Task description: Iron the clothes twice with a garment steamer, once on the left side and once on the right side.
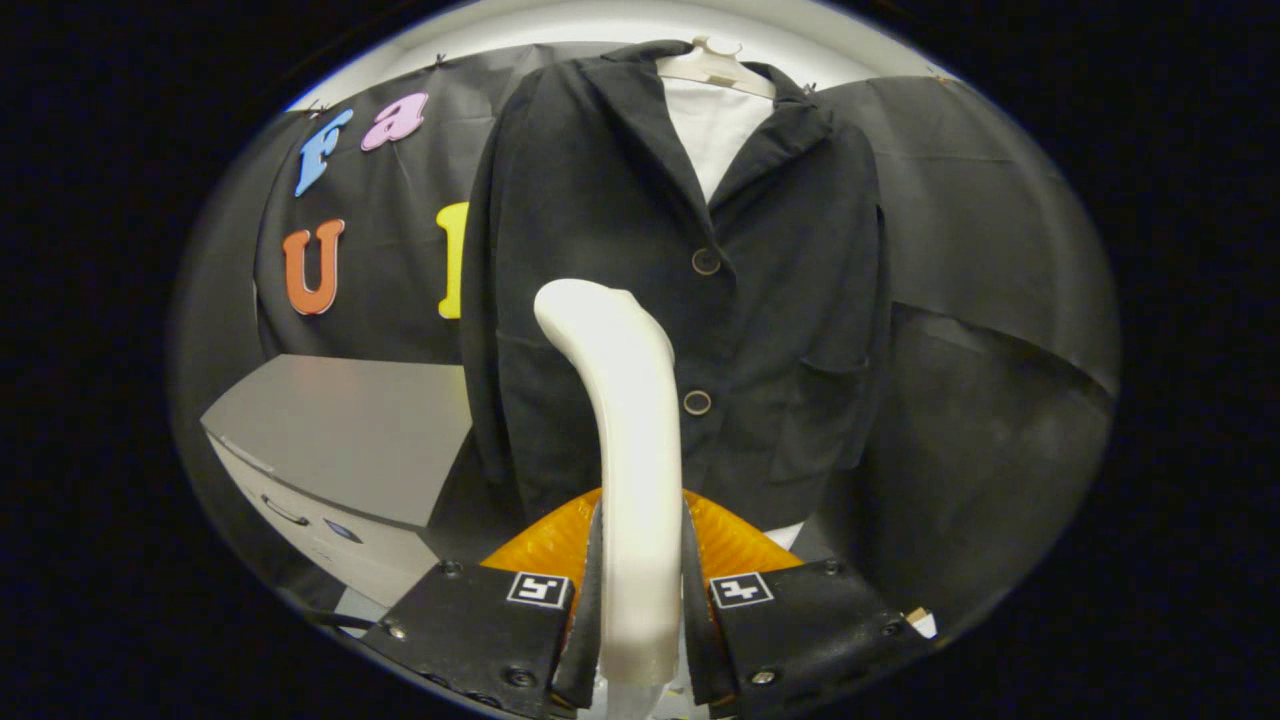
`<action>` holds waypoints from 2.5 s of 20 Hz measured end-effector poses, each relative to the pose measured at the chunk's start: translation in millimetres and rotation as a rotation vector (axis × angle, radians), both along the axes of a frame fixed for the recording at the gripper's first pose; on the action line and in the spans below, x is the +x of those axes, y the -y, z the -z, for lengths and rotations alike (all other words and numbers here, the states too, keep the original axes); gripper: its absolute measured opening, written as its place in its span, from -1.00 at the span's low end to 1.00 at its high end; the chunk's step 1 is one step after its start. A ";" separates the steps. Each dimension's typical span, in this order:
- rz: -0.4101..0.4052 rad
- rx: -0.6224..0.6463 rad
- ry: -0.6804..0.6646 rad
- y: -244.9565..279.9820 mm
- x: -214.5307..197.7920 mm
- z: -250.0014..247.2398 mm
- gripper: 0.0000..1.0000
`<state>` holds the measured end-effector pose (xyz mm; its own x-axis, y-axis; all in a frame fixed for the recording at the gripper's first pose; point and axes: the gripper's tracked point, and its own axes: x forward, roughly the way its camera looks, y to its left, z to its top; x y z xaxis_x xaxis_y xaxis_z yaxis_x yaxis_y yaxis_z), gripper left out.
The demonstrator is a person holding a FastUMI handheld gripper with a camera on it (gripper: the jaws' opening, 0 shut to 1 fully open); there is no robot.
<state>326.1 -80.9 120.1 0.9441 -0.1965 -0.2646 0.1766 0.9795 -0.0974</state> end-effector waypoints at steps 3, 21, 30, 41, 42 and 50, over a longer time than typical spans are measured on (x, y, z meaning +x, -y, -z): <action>0.002 0.000 -0.039 2.1 -2.4 20.5 -0.23; 0.008 0.014 -0.218 9.3 -3.4 100.0 -0.23; 0.033 0.144 -0.084 58.2 -50.2 29.1 -0.23; 0.149 0.194 0.260 157.5 -52.0 -170.2 -0.24; 0.155 0.190 0.291 162.6 -46.8 -191.8 -0.24; 0.228 0.129 0.396 175.0 -9.6 -272.0 -0.24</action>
